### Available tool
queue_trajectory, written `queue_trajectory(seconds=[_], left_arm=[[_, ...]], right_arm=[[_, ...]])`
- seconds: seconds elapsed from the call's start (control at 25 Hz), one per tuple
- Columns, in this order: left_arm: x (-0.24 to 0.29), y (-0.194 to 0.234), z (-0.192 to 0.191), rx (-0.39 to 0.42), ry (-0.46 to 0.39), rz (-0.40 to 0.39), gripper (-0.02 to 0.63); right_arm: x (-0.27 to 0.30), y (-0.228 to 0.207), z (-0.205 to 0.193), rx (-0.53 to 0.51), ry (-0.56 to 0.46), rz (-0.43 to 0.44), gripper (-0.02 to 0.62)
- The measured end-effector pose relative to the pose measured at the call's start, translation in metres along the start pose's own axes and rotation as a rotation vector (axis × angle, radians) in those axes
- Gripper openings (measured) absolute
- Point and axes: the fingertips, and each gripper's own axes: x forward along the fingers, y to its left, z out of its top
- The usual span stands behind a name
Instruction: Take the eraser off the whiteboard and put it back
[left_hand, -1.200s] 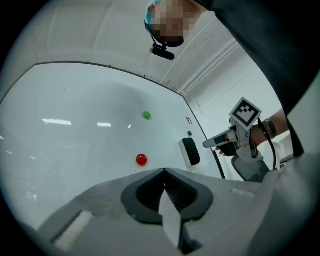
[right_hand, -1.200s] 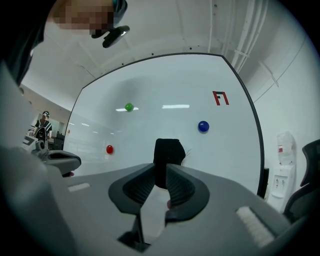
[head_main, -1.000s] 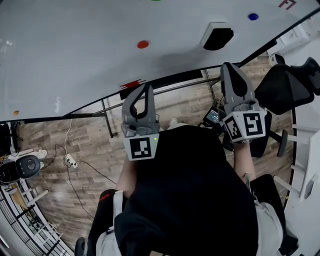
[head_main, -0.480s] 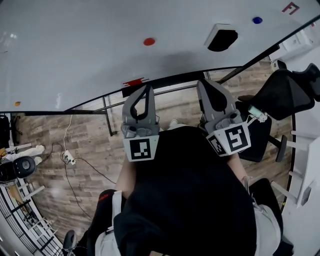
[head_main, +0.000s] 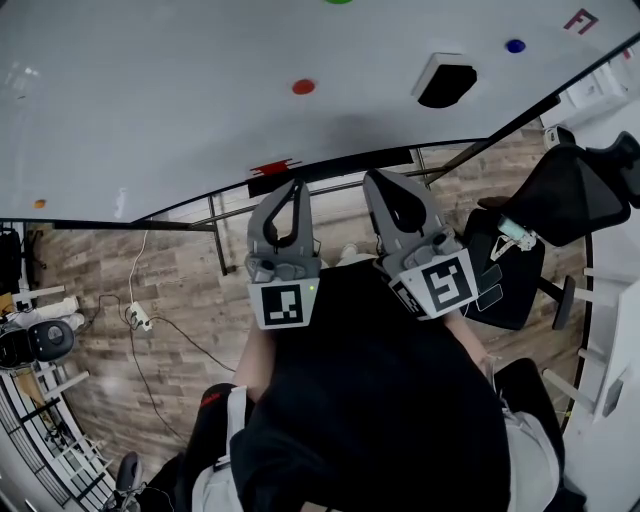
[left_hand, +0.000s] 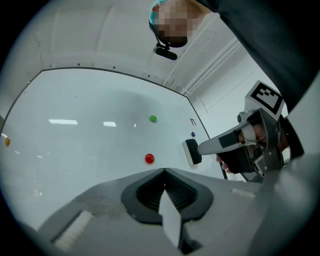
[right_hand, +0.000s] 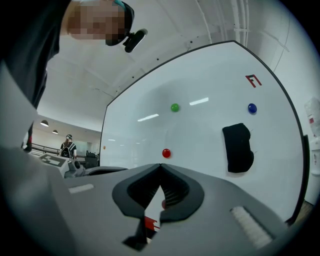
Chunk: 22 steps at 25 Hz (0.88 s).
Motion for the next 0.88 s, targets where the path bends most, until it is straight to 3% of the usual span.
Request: queue_trajectory(seconds=[0.88], left_arm=[[0.009,0.000,-0.008,-0.003,0.014,-0.028,0.002]], right_arm=[[0.011,-0.001,-0.011,-0.003,0.030,-0.004,0.000]])
